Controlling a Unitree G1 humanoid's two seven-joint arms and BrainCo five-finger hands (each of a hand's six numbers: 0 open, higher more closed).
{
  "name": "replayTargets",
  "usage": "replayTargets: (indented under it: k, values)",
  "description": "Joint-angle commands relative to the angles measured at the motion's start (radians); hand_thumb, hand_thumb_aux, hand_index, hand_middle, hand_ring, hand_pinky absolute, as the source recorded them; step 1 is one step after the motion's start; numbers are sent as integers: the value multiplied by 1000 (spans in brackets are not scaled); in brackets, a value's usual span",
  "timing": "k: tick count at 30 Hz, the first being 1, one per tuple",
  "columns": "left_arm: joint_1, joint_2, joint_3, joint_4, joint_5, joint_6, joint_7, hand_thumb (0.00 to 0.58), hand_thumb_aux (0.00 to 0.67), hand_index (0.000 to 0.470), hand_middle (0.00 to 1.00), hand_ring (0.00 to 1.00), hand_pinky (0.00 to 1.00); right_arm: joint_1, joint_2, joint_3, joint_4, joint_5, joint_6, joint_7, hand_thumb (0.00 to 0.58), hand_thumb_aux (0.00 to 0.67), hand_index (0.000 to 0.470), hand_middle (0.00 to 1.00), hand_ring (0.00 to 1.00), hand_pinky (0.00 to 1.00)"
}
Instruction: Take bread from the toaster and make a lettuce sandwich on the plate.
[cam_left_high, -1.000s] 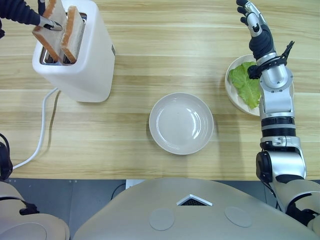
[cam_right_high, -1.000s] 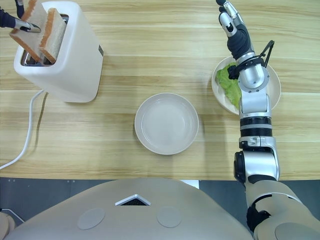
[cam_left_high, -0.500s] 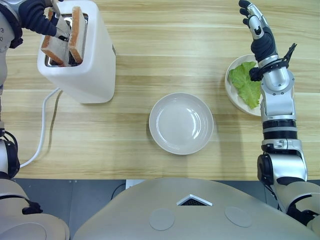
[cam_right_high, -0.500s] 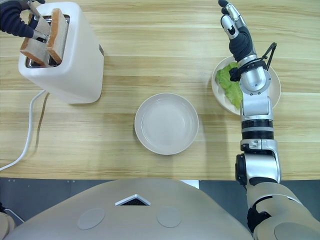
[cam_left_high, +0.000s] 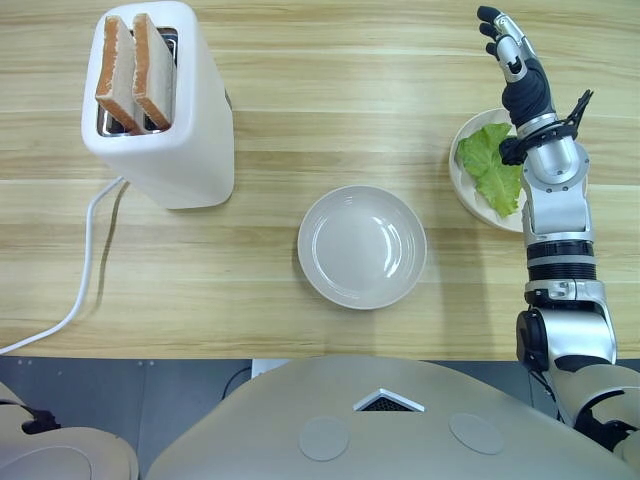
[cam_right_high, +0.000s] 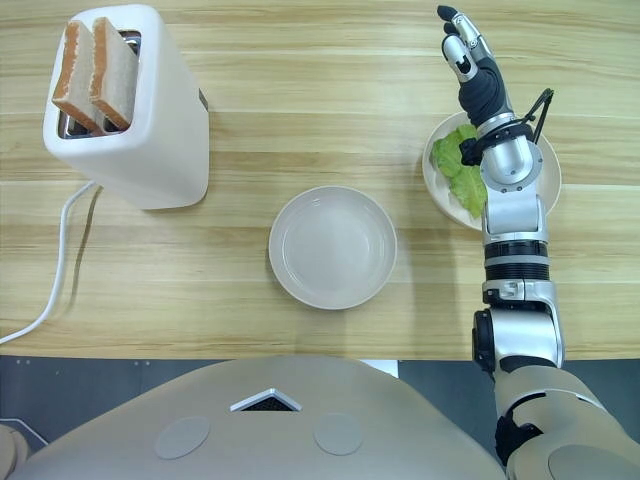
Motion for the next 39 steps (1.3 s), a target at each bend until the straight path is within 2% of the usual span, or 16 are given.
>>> replayTargets:
  k: [1,11,23,24,25,26,27,39]
  values:
    - [50,-2,-13,14,-7,6,-15,0,0,0,0,0,0,-1,-6,9,8,-11,12,10,0,0,0,0,0,0]
    - [82,3,-100,-8,31,11,-125,0,0,0,0,0,0,11,-11,15,-23,-15,30,21,0,0,0,0,0,0]
    - [105,-17,-106,7,21,41,-153,0,0,0,0,0,0,23,-13,13,-48,-21,47,25,0,0,0,0,0,0]
    - [106,-15,-105,8,20,43,-154,172,108,76,0,0,0,24,-13,13,-49,-22,47,25,0,0,0,0,0,0]
    - [106,-14,-104,9,19,44,-154,398,294,206,0,0,0,25,-13,13,-49,-22,47,25,0,0,0,0,0,0]
    - [106,-14,-103,8,17,45,-155,452,355,249,0,0,0,26,-13,13,-49,-22,48,25,0,0,0,0,0,0]
    - [106,-13,-103,8,16,46,-155,482,394,276,0,0,0,26,-13,13,-49,-22,48,25,0,0,0,0,0,0]
    - [73,-25,-113,10,13,53,-174,460,365,256,0,0,0,23,-12,18,-40,-26,51,25,0,0,0,0,0,0]
